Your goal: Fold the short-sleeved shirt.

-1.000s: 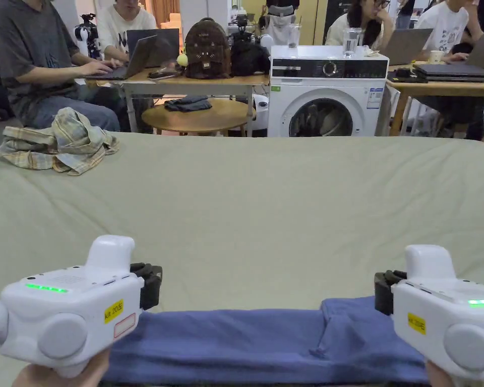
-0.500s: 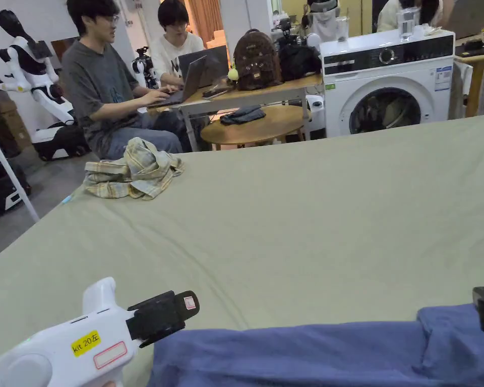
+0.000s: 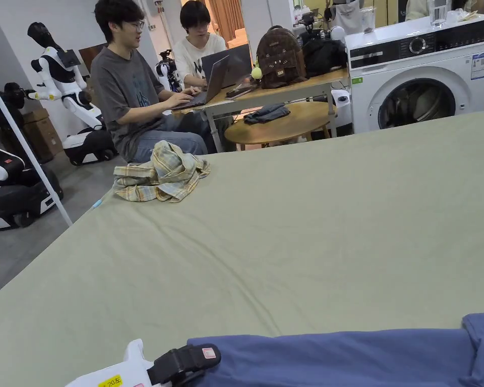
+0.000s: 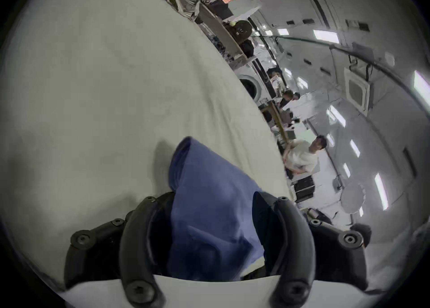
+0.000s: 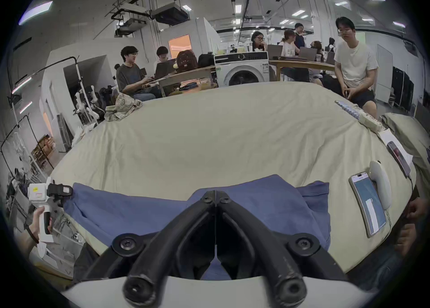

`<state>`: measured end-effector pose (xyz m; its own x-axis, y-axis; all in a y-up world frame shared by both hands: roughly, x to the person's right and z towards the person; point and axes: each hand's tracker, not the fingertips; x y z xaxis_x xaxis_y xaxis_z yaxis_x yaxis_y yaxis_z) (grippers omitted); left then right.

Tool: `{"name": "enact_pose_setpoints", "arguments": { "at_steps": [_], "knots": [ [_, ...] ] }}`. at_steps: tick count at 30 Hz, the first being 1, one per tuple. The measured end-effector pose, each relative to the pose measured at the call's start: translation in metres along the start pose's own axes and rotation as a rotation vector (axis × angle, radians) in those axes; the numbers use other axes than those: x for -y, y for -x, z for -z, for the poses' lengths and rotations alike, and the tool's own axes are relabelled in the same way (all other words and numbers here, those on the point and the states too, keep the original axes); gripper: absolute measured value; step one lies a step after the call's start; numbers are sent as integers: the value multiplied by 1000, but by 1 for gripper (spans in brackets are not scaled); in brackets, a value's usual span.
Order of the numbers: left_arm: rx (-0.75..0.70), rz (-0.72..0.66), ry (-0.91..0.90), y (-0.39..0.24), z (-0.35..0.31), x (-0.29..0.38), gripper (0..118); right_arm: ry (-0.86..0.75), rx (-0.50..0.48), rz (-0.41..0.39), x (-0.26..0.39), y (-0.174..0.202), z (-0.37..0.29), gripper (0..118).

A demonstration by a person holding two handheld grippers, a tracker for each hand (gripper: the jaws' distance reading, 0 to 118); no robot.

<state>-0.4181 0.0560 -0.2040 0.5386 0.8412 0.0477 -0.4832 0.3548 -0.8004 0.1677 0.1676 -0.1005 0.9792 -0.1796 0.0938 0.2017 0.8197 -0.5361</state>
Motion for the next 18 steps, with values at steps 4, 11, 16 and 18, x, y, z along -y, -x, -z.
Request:
{"name": "enact_pose_setpoints", "arguments": {
  "at_steps": [4,11,16,18],
  "knots": [
    [-50,-5,35,-14,27,12,16,-1,-6,39,2,-5,-1,0],
    [-73,12,-119,-31,-13,-4,4,16,-1,28,4,-11,-3,0],
    [-274,171,-212,-56,-66,-51,4,13,-22,37,3,-10,2,0],
    [-394,243,-235,-68,-85,-68,4,14,-33,40,4,-7,4,0]
  ]
}}
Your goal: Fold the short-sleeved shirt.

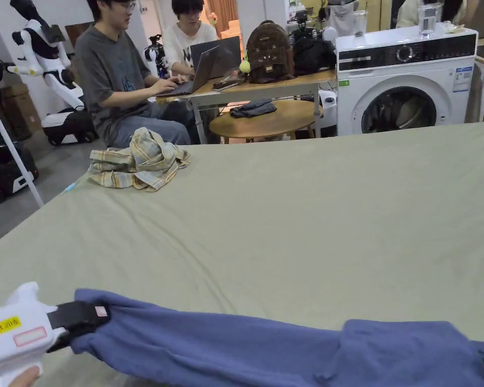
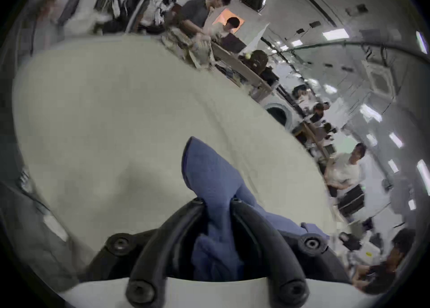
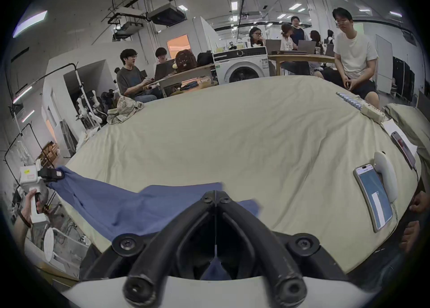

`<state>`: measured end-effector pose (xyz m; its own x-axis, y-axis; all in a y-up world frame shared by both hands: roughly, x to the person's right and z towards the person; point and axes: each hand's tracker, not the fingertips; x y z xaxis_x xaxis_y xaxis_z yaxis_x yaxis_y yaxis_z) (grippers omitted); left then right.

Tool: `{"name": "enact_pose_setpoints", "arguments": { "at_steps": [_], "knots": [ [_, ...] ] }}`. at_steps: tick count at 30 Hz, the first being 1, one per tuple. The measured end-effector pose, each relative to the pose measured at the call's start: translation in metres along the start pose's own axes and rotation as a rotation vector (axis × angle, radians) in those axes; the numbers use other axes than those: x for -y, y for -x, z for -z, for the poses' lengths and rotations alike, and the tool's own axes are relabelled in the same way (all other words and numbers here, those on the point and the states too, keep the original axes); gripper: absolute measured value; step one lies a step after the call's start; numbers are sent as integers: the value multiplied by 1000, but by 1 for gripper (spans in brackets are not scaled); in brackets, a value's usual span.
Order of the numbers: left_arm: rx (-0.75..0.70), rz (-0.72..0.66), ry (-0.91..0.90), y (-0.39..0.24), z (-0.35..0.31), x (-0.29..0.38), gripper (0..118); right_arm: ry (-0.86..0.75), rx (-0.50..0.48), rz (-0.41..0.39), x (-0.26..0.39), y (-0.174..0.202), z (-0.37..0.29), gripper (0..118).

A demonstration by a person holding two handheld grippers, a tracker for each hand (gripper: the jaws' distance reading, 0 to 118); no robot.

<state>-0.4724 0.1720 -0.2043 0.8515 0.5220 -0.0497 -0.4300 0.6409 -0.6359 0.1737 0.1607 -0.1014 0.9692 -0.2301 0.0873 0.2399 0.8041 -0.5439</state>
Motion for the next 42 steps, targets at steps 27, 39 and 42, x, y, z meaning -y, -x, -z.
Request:
{"name": "enact_pose_setpoints", "arguments": {
  "at_steps": [27,39,42],
  "knots": [
    [401,162,255,-170,98,115,0,15,-47,59,5,-6,7,0],
    [475,189,505,-191,148,174,0,37,-49,53,10,1,12,0],
    [505,164,409,-171,121,146,52,44,-61,61,10,3,16,0]
  ]
}}
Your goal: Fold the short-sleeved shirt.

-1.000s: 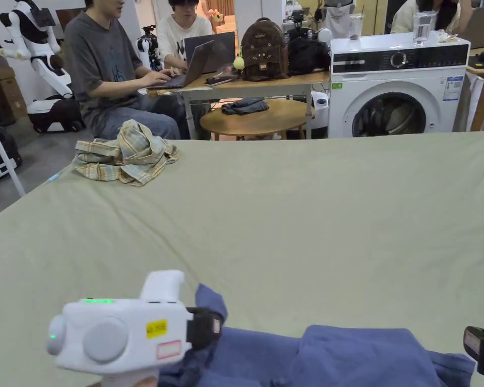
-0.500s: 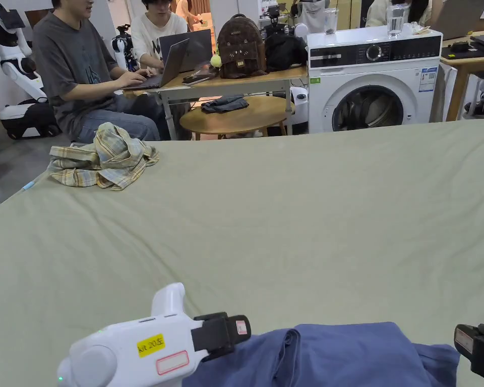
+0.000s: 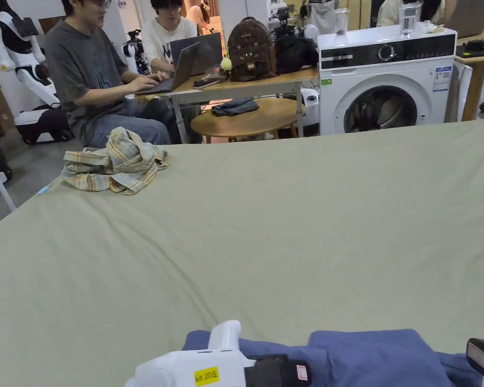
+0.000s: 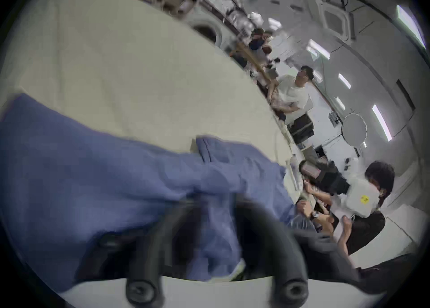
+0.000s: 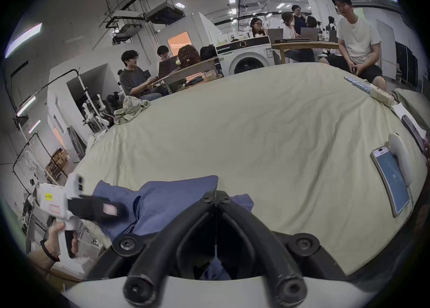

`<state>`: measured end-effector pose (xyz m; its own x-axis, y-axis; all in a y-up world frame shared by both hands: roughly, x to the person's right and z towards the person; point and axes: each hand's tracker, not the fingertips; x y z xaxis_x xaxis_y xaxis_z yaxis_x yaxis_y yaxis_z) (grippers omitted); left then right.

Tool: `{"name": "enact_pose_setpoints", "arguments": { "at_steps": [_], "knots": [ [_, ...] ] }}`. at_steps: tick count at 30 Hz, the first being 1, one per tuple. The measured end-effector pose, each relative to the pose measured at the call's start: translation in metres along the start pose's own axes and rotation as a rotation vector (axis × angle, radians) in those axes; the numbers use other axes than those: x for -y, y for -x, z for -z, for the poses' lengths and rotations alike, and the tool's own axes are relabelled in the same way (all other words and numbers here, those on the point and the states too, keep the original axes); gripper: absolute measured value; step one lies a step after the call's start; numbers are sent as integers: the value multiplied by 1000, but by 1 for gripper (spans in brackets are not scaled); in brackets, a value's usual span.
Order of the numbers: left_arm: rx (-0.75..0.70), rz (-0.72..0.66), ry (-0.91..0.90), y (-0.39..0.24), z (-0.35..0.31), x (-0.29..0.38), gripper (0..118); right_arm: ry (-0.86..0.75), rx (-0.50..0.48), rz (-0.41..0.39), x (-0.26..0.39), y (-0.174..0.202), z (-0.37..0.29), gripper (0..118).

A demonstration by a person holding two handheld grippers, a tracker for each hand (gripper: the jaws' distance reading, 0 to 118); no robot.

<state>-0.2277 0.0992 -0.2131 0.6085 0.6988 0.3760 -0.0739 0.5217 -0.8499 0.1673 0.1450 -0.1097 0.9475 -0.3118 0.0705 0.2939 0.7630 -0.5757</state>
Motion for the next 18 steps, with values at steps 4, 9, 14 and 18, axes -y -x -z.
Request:
{"name": "enact_pose_setpoints", "arguments": {
  "at_steps": [4,9,14,18],
  "knots": [
    [-32,-44,-110,33,-68,-18,64,12,-12,-12,-1,4,7,0],
    [-80,-220,-153,98,-111,-28,67,16,-24,-14,0,7,9,0],
    [-22,-315,-83,135,-76,-18,67,14,-19,-8,-3,8,9,0],
    [-4,-359,-168,130,-74,-18,63,7,-21,-7,-6,10,5,0]
  ]
}}
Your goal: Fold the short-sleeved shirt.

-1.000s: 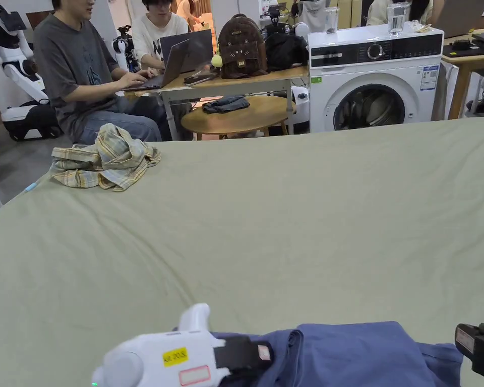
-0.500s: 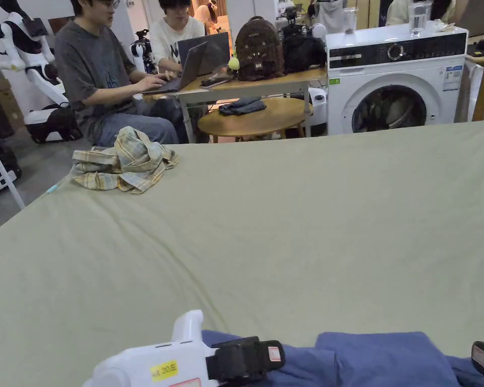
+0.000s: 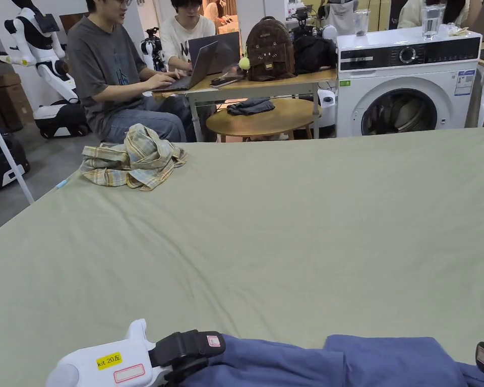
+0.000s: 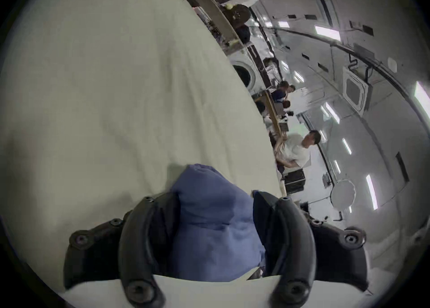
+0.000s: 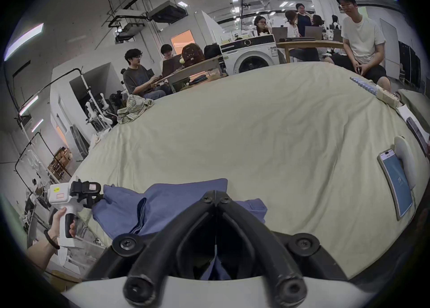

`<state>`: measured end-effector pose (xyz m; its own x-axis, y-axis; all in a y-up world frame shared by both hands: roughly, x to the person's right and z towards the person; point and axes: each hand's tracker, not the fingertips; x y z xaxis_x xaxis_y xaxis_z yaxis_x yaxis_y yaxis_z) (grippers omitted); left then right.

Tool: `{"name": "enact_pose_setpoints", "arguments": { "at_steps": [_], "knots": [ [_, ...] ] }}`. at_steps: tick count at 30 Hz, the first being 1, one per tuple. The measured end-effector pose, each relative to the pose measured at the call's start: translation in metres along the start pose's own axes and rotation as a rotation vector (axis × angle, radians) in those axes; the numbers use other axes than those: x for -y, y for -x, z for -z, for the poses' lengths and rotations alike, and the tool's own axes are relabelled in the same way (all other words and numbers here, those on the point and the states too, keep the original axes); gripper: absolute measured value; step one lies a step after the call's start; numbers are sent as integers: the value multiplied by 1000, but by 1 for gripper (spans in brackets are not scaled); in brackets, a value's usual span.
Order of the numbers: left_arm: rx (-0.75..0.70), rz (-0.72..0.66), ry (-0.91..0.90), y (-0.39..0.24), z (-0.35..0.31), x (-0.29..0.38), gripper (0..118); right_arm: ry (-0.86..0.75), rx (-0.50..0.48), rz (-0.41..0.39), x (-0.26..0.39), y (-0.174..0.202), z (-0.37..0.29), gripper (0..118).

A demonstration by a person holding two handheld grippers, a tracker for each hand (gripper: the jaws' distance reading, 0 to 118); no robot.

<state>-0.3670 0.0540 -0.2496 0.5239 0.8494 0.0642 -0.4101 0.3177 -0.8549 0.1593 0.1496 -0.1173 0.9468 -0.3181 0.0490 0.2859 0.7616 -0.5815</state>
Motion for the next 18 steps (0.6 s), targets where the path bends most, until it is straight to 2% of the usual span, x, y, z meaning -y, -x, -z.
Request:
{"name": "enact_pose_setpoints", "arguments": {
  "at_steps": [1,3,4,7,10,11,12,15,18],
  "knots": [
    [-30,54,-1,-2,-6,-4,56,-4,4,-9,0,0,-3,0],
    [-106,120,-12,-15,-24,-2,55,-9,8,-20,-1,-2,-7,0],
    [-131,108,-13,-13,-31,-4,55,-12,14,-24,-2,-3,-8,0],
    [-60,48,41,-2,-33,-4,55,-22,8,12,-3,-7,-6,0],
    [17,17,126,1,3,13,54,-15,-7,37,-2,-7,-2,0],
    [1,30,104,-1,10,17,43,-13,-10,34,-2,-6,-2,0],
    [-5,37,68,-7,11,18,18,-10,-8,21,-1,-4,-3,0],
    [-17,-45,36,-9,9,18,16,-17,7,-29,-1,1,-6,0],
    [-47,48,-51,-29,-16,17,14,-24,2,-26,-4,-1,-7,0]
  ]
}}
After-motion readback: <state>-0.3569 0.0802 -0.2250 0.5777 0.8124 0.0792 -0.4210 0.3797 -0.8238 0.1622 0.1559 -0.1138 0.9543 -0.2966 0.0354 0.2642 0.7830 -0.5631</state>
